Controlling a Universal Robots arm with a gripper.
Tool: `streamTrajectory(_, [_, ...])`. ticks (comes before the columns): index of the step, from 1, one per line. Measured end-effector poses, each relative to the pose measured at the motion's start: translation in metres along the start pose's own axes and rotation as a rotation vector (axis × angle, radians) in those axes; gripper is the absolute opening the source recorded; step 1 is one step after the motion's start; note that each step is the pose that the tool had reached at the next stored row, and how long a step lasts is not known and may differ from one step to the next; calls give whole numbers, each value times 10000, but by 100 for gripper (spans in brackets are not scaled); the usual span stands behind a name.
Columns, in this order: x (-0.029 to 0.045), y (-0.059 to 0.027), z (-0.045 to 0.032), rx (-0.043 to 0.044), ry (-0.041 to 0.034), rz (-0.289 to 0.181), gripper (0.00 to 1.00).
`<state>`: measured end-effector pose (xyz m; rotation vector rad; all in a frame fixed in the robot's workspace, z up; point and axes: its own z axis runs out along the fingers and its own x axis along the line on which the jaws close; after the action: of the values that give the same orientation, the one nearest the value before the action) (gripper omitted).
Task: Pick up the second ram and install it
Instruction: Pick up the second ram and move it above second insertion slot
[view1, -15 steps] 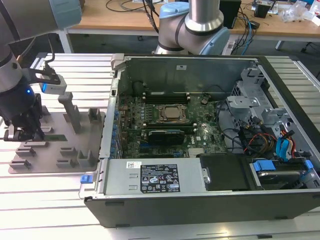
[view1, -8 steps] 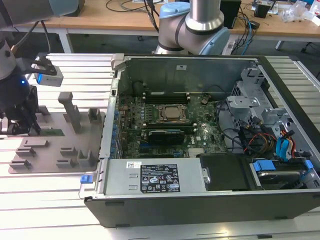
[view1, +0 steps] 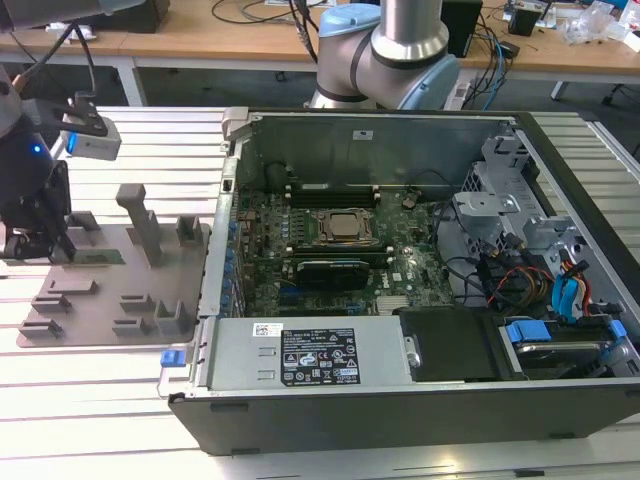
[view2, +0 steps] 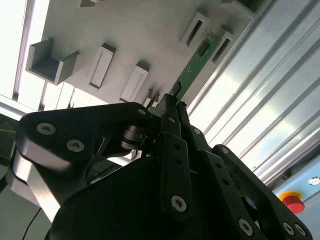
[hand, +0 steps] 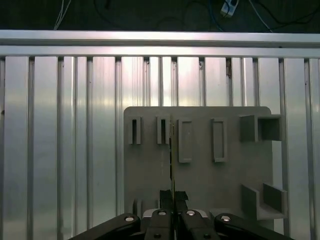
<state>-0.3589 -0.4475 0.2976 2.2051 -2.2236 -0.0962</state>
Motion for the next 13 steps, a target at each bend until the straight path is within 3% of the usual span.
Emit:
streamTrajectory(2, [-1, 2, -34, -1, 0, 0, 13])
streamTrajectory(13, [-16, 21, -431, 0, -3, 0, 13])
